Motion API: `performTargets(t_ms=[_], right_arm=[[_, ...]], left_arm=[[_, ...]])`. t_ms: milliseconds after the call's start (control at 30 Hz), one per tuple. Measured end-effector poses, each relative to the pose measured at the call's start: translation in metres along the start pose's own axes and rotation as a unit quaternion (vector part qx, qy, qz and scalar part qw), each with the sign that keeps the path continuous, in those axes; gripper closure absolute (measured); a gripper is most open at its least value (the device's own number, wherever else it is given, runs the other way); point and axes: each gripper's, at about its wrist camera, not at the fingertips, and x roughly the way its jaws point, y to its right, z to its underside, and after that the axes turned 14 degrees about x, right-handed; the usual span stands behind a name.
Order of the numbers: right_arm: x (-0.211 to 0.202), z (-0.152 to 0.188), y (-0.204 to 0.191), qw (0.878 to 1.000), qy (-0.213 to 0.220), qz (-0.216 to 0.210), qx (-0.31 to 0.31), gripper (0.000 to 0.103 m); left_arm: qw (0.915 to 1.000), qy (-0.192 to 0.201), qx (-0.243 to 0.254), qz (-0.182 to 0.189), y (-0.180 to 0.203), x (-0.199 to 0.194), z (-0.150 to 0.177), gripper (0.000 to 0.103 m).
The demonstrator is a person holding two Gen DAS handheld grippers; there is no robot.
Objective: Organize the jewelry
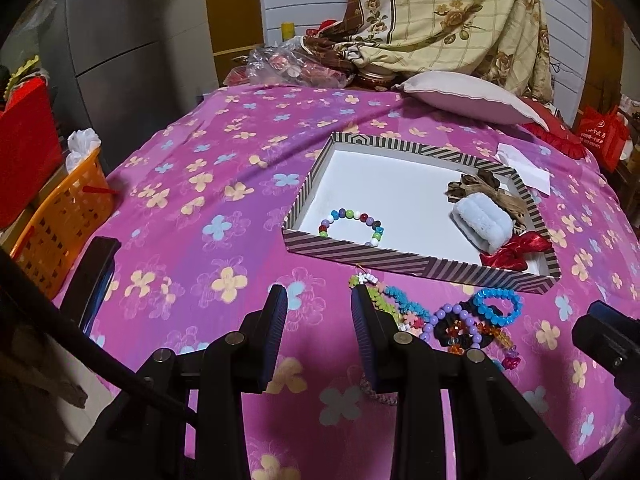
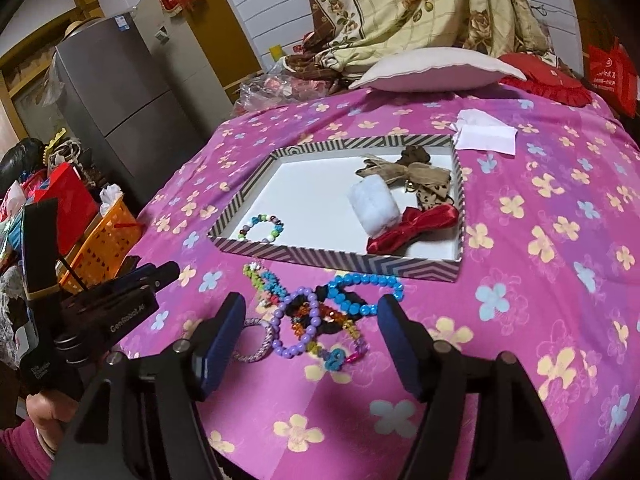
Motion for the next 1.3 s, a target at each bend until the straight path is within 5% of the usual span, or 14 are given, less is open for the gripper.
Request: performTargets(t_ms=[733, 1300], right_arm=[[-0.018, 0.009, -0.013, 0.999, 0.019, 0.019, -0.028, 0.028], [-0.015, 0.013, 0.019, 0.998, 0.003, 0.063, -0.013, 0.027]], left_arm=[[0.9999, 0.005, -0.008, -0.005, -0.001, -0.016, 0.017, 0.074], [0.9985, -0.027, -0.045, 0.017, -0.02, -0.003, 0.027, 0.074]])
